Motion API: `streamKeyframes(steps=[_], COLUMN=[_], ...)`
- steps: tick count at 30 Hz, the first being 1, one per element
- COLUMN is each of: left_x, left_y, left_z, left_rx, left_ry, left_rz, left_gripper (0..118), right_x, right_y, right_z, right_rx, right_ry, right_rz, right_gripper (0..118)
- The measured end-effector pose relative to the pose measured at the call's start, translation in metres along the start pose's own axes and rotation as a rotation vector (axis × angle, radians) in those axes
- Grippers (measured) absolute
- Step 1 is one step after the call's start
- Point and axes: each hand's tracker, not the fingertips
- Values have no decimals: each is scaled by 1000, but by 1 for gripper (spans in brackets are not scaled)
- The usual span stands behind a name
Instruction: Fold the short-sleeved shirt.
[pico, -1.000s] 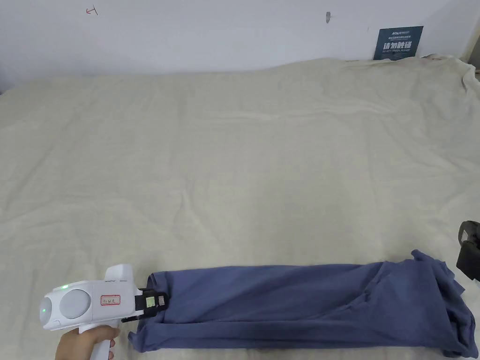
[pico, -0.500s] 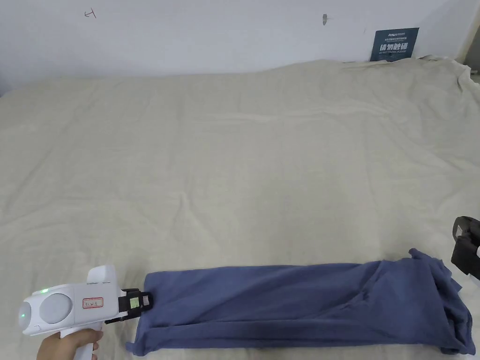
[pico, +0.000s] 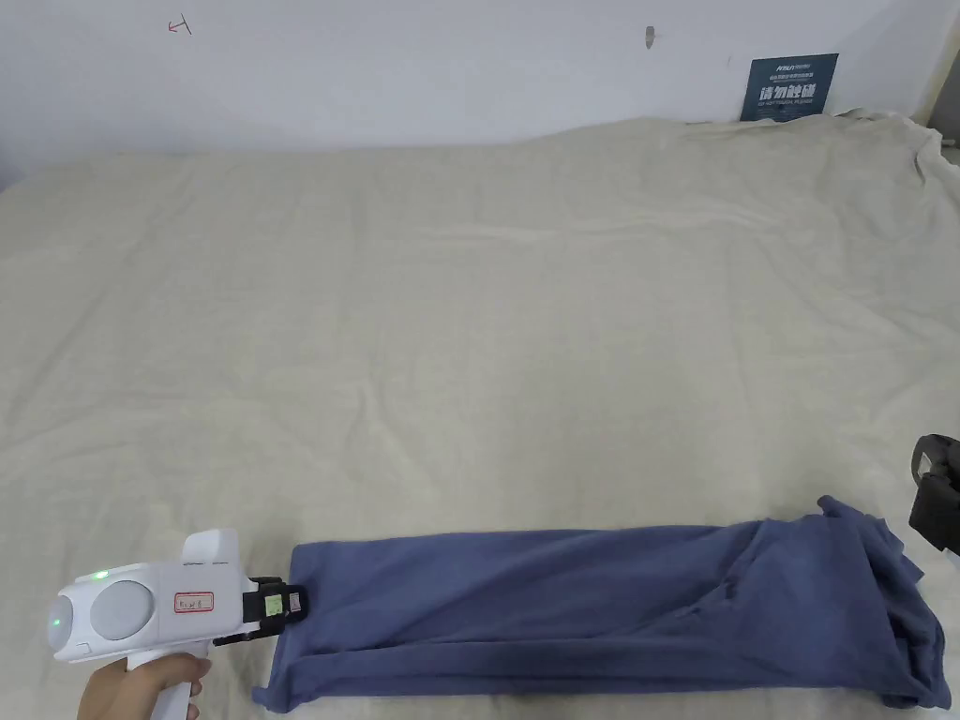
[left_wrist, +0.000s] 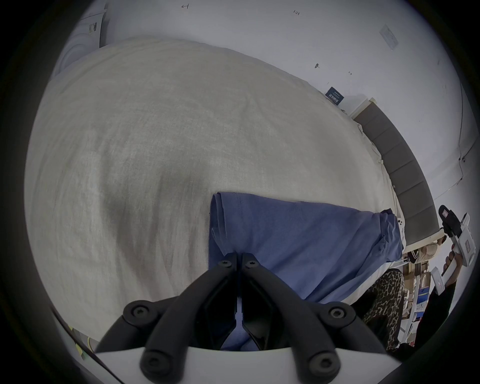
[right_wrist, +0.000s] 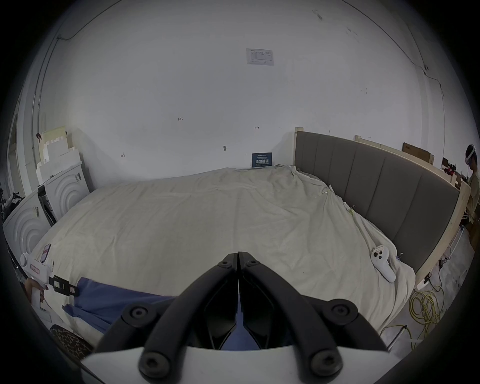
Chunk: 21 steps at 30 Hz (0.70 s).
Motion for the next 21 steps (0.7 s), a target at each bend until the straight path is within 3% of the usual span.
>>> streamKeyframes(steps=[15,21], left_x=[18,58], left_y=[2,12], left_z=[1,17], left_rx=[-7,14], left_ry=[4,-51], left_rz=[-28,-57], left_gripper=[0,0], right_x=[1,9], right_y=[1,1], right_z=[2,6], right_rx=[4,12], right_ry=[10,11], right_rz=[0,-11], right_gripper=[0,0])
